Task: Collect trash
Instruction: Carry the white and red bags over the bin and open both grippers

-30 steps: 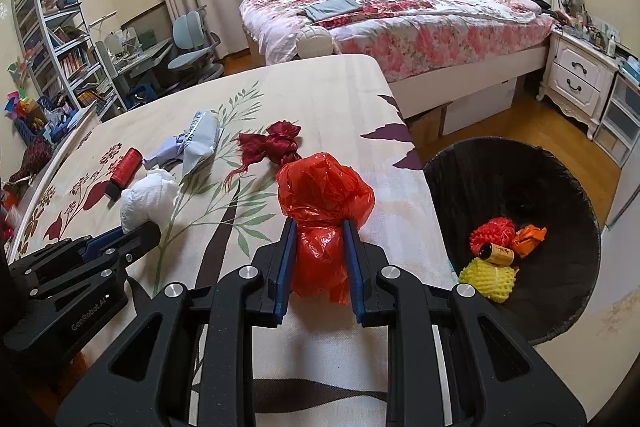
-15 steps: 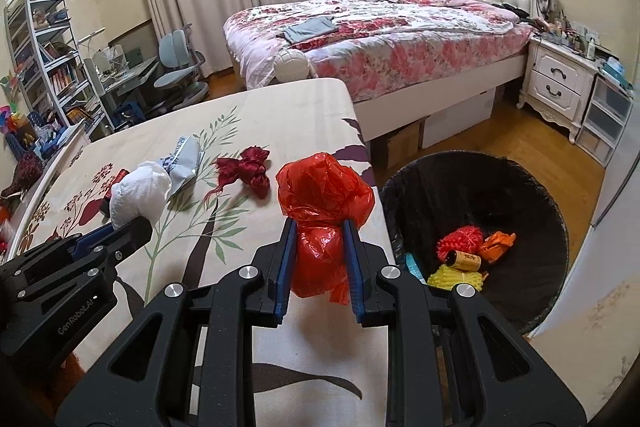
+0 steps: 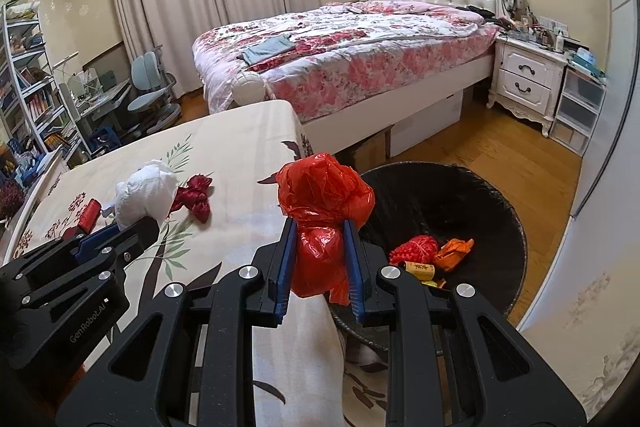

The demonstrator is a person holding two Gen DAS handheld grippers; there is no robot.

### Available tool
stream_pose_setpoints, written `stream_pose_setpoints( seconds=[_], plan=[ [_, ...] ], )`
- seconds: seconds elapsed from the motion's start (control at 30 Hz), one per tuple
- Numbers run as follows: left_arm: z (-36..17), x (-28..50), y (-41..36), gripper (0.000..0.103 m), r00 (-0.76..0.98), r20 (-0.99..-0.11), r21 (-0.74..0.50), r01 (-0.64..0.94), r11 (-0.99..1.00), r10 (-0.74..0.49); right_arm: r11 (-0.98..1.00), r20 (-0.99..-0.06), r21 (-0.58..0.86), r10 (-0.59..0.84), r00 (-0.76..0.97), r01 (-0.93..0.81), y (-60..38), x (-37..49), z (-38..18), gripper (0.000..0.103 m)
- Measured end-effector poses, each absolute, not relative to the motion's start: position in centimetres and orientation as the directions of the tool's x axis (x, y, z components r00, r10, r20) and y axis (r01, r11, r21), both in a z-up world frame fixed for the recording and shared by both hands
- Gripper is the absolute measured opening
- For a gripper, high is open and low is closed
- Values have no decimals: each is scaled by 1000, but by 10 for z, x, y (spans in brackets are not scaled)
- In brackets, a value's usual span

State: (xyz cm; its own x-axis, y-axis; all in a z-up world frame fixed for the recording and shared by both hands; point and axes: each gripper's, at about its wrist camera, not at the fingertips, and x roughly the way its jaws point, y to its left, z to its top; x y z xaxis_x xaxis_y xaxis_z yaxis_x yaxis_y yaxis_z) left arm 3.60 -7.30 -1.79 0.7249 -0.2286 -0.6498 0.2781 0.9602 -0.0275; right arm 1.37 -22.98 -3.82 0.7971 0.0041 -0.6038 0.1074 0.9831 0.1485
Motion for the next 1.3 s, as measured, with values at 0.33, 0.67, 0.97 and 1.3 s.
stream_pose_setpoints(
  seconds=[0.33, 0.67, 0.97, 1.3],
  plan=[
    [-25, 51, -113, 25, 720, -652, 0, 315, 949, -239, 969, -603, 146, -74, 795, 201, -271, 16, -44, 23],
    [-37, 72, -156, 26, 709, -664, 33, 345, 938, -237, 950, -616, 145, -132, 777, 276, -307, 30, -55, 23],
    [-46, 91, -185, 26, 702, -674, 60, 361, 930, -229, 941, -632, 124, -169, 756, 314, -318, 42, -69, 23],
    [-55, 100, -201, 38, 684, -695, 73, 372, 925, -221, 926, -650, 120, -200, 733, 359, -330, 51, -81, 26]
  ],
)
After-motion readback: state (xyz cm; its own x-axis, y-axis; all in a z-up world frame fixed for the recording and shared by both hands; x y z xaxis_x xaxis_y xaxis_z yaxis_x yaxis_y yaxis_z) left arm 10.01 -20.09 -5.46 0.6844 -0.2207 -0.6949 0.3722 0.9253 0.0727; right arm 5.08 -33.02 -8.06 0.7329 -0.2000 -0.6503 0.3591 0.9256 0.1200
